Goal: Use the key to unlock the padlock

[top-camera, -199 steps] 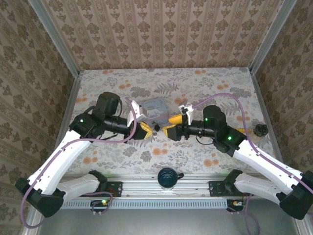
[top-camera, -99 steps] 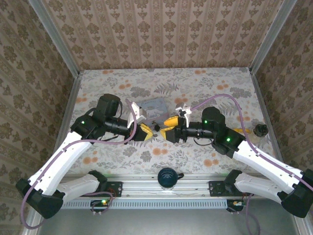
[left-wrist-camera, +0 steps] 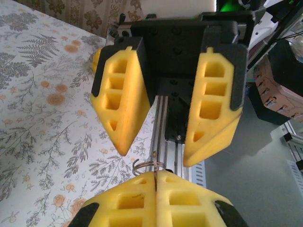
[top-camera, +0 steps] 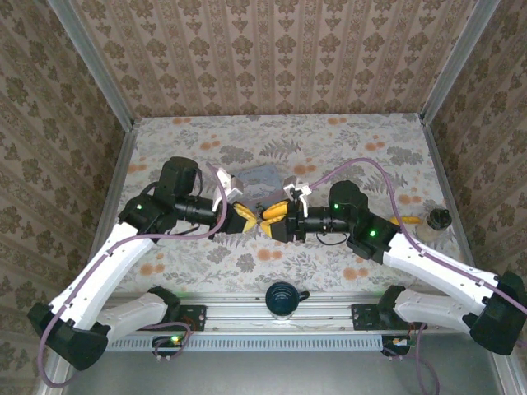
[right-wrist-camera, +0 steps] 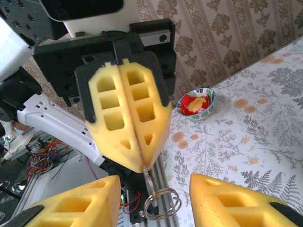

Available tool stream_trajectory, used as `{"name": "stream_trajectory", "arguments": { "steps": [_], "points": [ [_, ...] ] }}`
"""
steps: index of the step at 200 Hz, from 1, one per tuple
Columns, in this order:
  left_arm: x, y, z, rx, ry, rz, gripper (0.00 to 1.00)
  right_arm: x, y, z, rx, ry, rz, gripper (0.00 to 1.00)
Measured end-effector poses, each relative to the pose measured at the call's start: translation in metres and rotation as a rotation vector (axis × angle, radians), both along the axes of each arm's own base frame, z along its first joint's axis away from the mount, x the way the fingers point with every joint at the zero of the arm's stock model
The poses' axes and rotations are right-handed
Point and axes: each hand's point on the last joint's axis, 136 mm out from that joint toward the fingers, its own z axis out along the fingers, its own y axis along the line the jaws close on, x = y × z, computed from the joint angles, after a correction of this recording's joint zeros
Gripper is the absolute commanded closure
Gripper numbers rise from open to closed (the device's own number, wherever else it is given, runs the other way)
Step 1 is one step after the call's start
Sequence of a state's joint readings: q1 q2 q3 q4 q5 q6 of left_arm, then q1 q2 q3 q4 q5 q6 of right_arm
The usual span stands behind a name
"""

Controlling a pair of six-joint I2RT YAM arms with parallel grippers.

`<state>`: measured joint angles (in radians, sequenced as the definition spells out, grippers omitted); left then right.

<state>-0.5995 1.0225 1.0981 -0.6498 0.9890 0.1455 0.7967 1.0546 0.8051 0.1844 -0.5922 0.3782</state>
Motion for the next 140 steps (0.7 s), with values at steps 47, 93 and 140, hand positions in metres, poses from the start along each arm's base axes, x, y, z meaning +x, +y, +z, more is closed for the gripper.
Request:
{"name": "stream_trajectory", "arguments": {
  "steps": [47,93,140],
  "points": [
    [0.0008,0.0006,0.0022,-0.013,0.007,0.002,1.00,0.0019,0.0029,-0.0007,0.008,0.012,0.003,0.65],
    [0.0047,0.0016,0.0024,-0.021,0.014,0.015,1.00,0.0020,0.0067,-0.0043,0.006,0.020,0.021,0.67],
    [0.0064,0.0016,0.0045,-0.035,0.018,0.016,1.00,0.0022,0.0084,-0.0077,-0.001,0.028,0.028,0.73]
  ]
}}
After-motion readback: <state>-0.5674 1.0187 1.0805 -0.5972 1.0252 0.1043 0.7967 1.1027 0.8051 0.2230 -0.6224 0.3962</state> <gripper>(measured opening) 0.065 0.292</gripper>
